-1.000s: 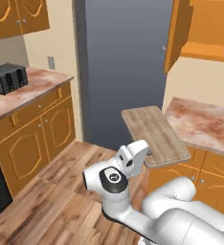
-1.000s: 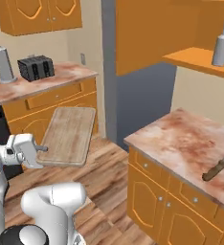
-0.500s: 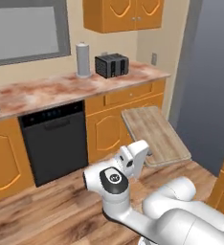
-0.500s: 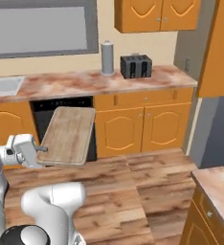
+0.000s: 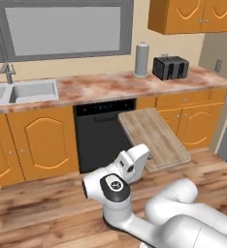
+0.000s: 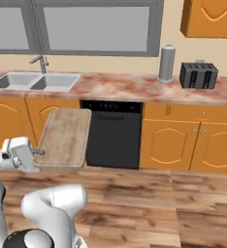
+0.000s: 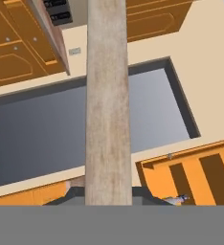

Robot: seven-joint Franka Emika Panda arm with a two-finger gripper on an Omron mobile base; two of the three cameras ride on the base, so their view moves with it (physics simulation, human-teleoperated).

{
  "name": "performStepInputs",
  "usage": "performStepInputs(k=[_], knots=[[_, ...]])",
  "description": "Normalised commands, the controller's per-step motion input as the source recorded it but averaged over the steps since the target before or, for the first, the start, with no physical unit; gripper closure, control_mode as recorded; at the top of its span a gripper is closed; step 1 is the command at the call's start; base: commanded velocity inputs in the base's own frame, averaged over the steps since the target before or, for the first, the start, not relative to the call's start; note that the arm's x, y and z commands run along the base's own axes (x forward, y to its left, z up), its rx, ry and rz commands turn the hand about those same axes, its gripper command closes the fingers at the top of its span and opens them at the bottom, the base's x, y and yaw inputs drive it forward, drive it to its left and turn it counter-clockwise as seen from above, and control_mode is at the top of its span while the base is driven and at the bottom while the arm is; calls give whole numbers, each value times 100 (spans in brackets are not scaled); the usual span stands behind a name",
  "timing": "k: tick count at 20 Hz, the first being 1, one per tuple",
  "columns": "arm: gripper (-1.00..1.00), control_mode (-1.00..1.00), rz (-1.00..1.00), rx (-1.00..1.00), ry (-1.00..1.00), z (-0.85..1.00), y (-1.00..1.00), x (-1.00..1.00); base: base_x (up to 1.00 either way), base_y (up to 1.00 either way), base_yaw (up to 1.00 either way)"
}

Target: Move the cutting board and knife to the sink. Then move spray from the cabinet to the counter.

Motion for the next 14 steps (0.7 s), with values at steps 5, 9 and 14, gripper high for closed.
performStepInputs(k=[5, 9, 14], knots=[[100, 100, 0, 0, 0, 0, 0, 0, 51, 37, 15], [100, 100, 0, 0, 0, 0, 0, 0, 54, 41, 13], [100, 100, 0, 0, 0, 0, 0, 0, 58, 44, 12]])
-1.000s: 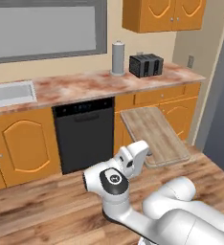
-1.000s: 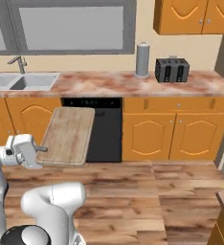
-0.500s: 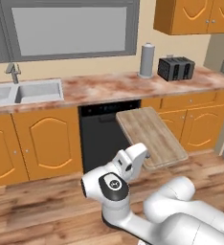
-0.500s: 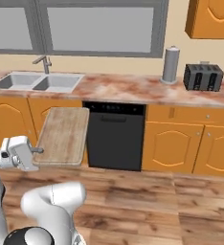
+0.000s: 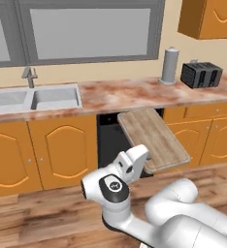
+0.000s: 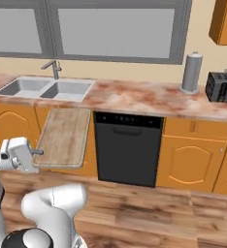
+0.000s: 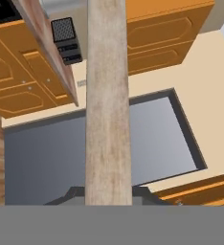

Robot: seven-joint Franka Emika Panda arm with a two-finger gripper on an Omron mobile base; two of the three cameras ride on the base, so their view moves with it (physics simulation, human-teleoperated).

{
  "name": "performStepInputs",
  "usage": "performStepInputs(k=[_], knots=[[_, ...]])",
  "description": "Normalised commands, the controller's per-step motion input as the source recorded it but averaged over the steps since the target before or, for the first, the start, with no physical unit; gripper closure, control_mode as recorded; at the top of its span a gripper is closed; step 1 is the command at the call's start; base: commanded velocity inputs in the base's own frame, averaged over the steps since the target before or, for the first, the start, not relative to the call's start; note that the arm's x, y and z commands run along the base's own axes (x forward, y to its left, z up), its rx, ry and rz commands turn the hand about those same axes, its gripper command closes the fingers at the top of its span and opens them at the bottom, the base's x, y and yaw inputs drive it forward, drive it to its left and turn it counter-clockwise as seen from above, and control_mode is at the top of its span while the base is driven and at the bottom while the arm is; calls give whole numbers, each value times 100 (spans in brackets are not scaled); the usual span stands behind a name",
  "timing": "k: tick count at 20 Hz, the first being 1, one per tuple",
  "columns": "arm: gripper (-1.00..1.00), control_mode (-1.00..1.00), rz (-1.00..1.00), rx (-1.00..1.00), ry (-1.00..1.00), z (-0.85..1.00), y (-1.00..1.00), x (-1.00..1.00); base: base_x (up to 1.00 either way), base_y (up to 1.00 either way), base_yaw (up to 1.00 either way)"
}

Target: Move the cutting board and knife to the sink. Then move spray from the cabinet to the counter.

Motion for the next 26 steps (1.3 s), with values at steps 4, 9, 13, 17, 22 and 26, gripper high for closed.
performStepInputs(k=[4, 9, 13, 17, 22, 26], knots=[[100, 100, 0, 0, 0, 0, 0, 0, 55, 48, 10], [100, 100, 0, 0, 0, 0, 0, 0, 53, 51, 6], [100, 100, 0, 0, 0, 0, 0, 0, 50, 57, 0], [100, 100, 0, 0, 0, 0, 0, 0, 50, 62, 0], [100, 100, 0, 0, 0, 0, 0, 0, 51, 67, 0], [100, 100, 0, 0, 0, 0, 0, 0, 54, 71, 0]])
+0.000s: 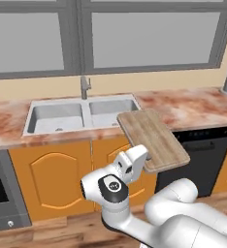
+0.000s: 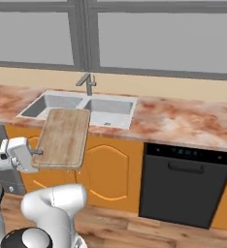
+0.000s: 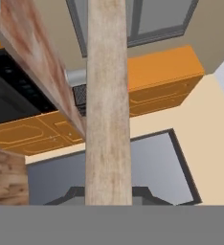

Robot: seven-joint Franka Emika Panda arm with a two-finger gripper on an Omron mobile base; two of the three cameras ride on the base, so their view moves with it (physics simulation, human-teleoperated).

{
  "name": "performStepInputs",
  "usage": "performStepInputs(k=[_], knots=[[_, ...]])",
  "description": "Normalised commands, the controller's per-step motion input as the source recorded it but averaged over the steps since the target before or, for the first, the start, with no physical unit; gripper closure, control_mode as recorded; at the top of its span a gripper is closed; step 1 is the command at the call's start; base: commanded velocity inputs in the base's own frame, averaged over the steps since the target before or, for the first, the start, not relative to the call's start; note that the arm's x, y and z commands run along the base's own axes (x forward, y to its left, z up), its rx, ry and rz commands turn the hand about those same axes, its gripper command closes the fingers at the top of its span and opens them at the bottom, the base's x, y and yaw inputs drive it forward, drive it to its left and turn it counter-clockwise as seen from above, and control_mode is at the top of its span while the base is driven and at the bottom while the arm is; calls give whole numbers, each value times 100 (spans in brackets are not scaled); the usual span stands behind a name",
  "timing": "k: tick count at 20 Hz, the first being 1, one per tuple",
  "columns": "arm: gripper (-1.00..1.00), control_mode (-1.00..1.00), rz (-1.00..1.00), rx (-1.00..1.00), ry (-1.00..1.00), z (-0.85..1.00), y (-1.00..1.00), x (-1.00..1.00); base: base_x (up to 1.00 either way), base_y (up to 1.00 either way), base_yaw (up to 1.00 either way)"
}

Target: Move the cutting board and knife to the sink. Then move spray from the cabinet to the counter.

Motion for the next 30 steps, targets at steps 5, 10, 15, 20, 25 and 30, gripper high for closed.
performStepInputs(k=[5, 10, 15, 20, 25, 30], knots=[[100, 100, 0, 0, 0, 0, 0, 0, 59, 70, 0], [100, 100, 0, 0, 0, 0, 0, 0, 58, 68, -4], [100, 100, 0, 0, 0, 0, 0, 0, 49, 67, -14], [100, 100, 0, 0, 0, 0, 0, 0, 42, 63, -21], [100, 100, 0, 0, 0, 0, 0, 0, 41, 66, -18], [100, 100, 0, 0, 0, 0, 0, 0, 49, 55, -8]])
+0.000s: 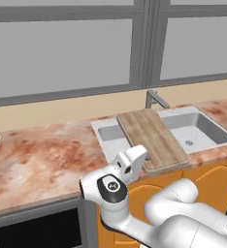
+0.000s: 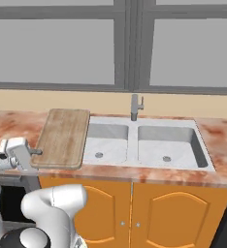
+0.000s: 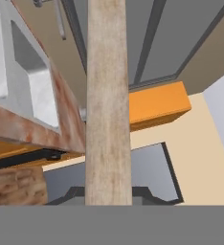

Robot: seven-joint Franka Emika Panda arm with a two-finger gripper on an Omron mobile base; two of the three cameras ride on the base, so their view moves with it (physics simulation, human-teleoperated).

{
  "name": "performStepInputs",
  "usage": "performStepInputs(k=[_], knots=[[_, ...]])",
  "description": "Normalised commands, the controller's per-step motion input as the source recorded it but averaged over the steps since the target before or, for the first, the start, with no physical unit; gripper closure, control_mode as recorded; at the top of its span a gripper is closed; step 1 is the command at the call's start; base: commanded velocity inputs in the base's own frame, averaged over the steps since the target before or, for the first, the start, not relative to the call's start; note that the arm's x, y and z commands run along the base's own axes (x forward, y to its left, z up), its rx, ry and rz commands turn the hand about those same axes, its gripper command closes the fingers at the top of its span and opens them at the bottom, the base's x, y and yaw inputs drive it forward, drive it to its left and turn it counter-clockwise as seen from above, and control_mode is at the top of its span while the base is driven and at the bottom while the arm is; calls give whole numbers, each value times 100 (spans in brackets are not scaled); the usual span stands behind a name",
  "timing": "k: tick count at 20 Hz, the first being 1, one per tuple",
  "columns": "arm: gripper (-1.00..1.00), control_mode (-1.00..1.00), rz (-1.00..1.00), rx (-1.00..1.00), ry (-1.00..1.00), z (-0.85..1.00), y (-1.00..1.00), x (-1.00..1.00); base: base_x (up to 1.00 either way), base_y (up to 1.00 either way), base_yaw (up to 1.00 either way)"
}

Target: Move the cutting board and knife to the sink. Then move spray from the cabinet to the counter.

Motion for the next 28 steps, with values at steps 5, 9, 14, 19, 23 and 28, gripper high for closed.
performStepInputs(k=[5, 9, 14, 19, 23, 28], knots=[[100, 100, 0, 0, 0, 0, 0, 0, 42, 31, 0], [100, 100, 0, 0, 0, 0, 0, 0, 39, 19, 0], [100, 100, 0, 0, 0, 0, 0, 0, 19, 10, 0], [100, 100, 0, 0, 0, 0, 0, 0, 2, 1, 0], [100, 100, 0, 0, 0, 0, 0, 0, 0, 0, 0], [100, 100, 0, 0, 0, 0, 0, 0, 0, 0, 0]])
